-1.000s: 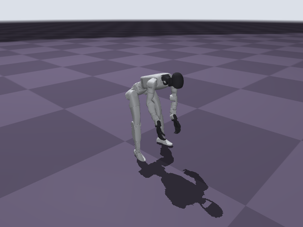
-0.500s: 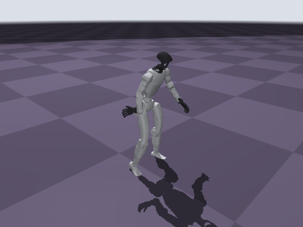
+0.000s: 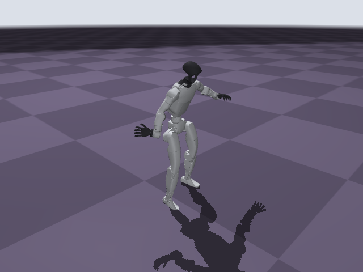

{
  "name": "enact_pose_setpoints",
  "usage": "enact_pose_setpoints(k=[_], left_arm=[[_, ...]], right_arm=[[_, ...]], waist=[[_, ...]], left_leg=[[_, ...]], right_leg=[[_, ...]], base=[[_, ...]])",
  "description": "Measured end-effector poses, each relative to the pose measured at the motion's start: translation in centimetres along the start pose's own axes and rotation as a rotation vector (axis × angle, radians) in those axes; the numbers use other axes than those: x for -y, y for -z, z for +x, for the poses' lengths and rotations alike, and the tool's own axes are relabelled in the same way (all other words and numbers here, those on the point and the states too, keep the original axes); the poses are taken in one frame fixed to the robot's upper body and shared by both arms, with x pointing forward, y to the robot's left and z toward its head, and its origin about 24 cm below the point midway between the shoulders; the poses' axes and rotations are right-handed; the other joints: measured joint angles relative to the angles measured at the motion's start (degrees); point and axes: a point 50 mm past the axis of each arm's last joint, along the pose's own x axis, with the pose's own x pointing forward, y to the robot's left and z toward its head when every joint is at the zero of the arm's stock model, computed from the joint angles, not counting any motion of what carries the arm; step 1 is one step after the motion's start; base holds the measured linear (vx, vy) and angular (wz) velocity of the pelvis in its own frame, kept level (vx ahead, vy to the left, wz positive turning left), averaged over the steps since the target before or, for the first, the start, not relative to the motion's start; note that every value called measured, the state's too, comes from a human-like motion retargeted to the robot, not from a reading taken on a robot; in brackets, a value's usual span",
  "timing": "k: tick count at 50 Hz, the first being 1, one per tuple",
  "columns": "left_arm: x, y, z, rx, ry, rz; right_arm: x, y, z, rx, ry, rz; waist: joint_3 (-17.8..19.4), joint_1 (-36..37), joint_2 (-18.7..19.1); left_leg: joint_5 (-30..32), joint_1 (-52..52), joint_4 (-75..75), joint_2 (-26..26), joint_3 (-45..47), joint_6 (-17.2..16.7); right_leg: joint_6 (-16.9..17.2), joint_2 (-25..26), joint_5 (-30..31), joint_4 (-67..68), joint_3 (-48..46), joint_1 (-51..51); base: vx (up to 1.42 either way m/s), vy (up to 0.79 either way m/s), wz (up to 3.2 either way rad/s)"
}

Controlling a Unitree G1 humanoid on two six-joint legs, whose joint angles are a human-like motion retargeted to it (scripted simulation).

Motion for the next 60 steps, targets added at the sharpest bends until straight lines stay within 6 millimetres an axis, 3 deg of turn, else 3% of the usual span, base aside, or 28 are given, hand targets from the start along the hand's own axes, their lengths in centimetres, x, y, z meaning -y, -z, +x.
enact_pose_setpoints(k=[3,6,10,12,13,17,19,23,27,29,32,36,40,45,48,52,58,60], left_arm=[[0.6,-1.9,0.1,0.013,0.001,-0.148],[2.4,-4.4,-0.3,0.061,0.05,-0.28],[6.0,-8.7,-1.9,0.181,0.167,-0.397],[7.9,-10.8,-3.0,0.217,0.256,-0.417],[8.8,-12.3,-3.7,0.261,0.302,-0.422],[10.7,-21.6,-7.6,0.521,0.449,-0.42],[11.2,-25.2,-9.7,0.601,0.467,-0.374],[9.0,-34.1,-15.0,0.761,0.457,-0.483],[4.7,-41.2,-21.2,0.98,0.452,-0.573],[3.3,-43.7,-24.9,1.079,0.48,-0.603],[2.5,-45.6,-29.5,1.204,0.537,-0.572],[4.2,-46.0,-33.6,1.212,0.688,-0.618],[7.3,-44.9,-37.3,1.165,0.924,-0.726],[12.0,-41.9,-37.3,0.919,1.148,-0.895],[16.7,-38.2,-36.1,0.749,1.2,-0.816],[21.6,-32.7,-37.0,0.609,1.303,-0.739],[26.3,-25.2,-37.3,0.329,1.335,-0.675],[28.1,-21.4,-35.7,0.07,1.283,-0.724]], right_arm=[[-1.7,0.1,0.2,0.023,-0.027,0.033],[-3.2,0.7,-1.1,-0.007,-0.062,0.061],[-6.1,1.5,-3.9,-0.091,-0.193,0.11],[-7.5,2.0,-6.4,-0.177,-0.263,0.144],[-8.4,2.2,-7.6,-0.21,-0.313,0.163],[-13.5,1.6,-14.1,-0.365,-0.567,0.301],[-15.2,1.0,-16.3,-0.398,-0.628,0.36],[-19.5,-1.8,-21.5,-0.448,-0.836,0.524],[-23.4,-6.5,-27.3,-0.538,-0.925,0.742],[-24.0,-8.6,-29.7,-0.597,-0.936,0.812],[-23.5,-11.9,-33.8,-0.732,-0.97,0.896],[-21.2,-13.9,-37.0,-0.863,-1.02,0.912],[-19.7,-14.1,-37.8,-0.869,-1.028,0.891],[-17.4,-11.6,-36.7,-0.827,-1.026,0.778],[-14.2,-8.0,-34.2,-0.757,-1.019,0.614],[-10.7,-4.8,-31.1,-0.687,-1.015,0.442],[-5.6,-2.3,-27.4,-0.646,-1.015,0.232],[-1.6,-1.8,-25.4,-0.649,-1.014,0.091]], waist=[[3.7,-1.0,-0.2],[4.4,-1.7,-0.5],[4.4,-2.1,0.2],[4.4,-2.5,0.4],[4.4,-2.8,0.5],[4.4,-5.5,0.2],[4.4,-7.0,1.2],[4.4,-8.4,1.2],[4.4,-10.0,0.8],[4.4,-9.8,-0.8],[4.4,-9.9,-2.1],[4.4,-9.3,-2.3],[4.4,-8.1,-1.4],[4.4,-7.1,-0.5],[4.4,-6.9,0.8],[4.4,-5.6,2.9],[4.4,-6.9,4.6],[3.1,-8.5,3.7]], left_leg=[[0.0,-5.8,4.7,0.1,5.8,0.2],[-1.0,-12.2,2.3,0.0,12.4,0.3],[1.2,-20.1,-8.9,-0.9,15.4,-0.6],[6.0,-23.6,-14.5,0.2,13.7,-3.2],[8.6,-25.8,-16.3,0.3,12.7,-3.3],[15.8,-39.3,-17.6,1.5,12.3,-4.6],[16.5,-45.0,-16.0,1.7,12.8,-5.6],[21.1,-55.5,-19.4,1.6,11.7,-5.8],[18.1,-73.9,-5.4,3.4,12.0,-6.5],[19.1,-78.0,-5.1,3.4,12.3,-6.5],[18.0,-85.5,2.5,5.1,13.3,-6.5],[17.7,-86.5,2.8,5.6,13.6,-6.5],[16.8,-85.6,2.1,5.5,14.7,-6.5],[15.4,-79.3,1.2,5.7,15.5,-6.5],[12.5,-71.7,2.7,6.3,16.2,-6.5],[8.0,-61.7,7.4,7.8,16.6,-6.2],[3.1,-48.7,18.9,10.6,19.7,-1.3],[1.5,-42.7,25.6,13.5,19.4,-0.7]], right_leg=[[0.3,-0.7,1.3,0.0,0.8,-3.4],[3.0,-0.7,4.1,-3.7,1.3,-8.7],[4.1,1.5,8.1,-8.6,2.0,-18.3],[4.1,4.6,10.6,-10.9,2.0,-23.0],[4.1,5.5,12.1,-11.9,2.3,-25.4],[4.1,7.1,18.1,-14.4,2.7,-38.4],[4.1,6.7,19.4,-13.9,2.5,-43.4],[4.1,7.4,22.6,-12.1,2.0,-56.2],[4.1,6.8,24.2,-8.2,0.6,-69.7],[4.1,6.9,25.6,-7.4,0.1,-74.3],[4.1,7.0,26.8,-6.2,-1.5,-78.8],[4.1,7.5,28.2,-8.7,-1.9,-78.8],[4.1,7.4,27.5,-9.3,-0.6,-78.8],[4.1,7.6,24.1,-8.0,0.1,-73.7],[4.1,7.3,20.2,-6.2,2.3,-67.0],[4.1,7.4,14.6,-1.9,4.5,-57.7],[4.1,7.1,7.3,2.0,9.2,-43.1],[4.1,9.0,4.3,4.5,10.9,-36.1]], base=[[-0.19,-0.08,-0.07],[-0.22,-0.02,-0.16],[-0.24,0.02,-0.48],[-0.26,-0.11,-0.67],[-0.25,-0.04,-0.3],[-0.25,0.01,0.11],[-0.16,0.08,0.23],[-0.17,0.02,0.18],[-0.14,0.06,0.47],[-0.11,0.02,0.27],[-0.12,0.05,0.03],[0.06,0.01,-0.16],[0.1,-0.03,0.14],[0.1,-0.05,-0.27],[0.3,0.01,-0.67],[0.29,-0.03,-0.63],[0.31,0.06,-0.72],[0.34,-0.1,-1.44]])
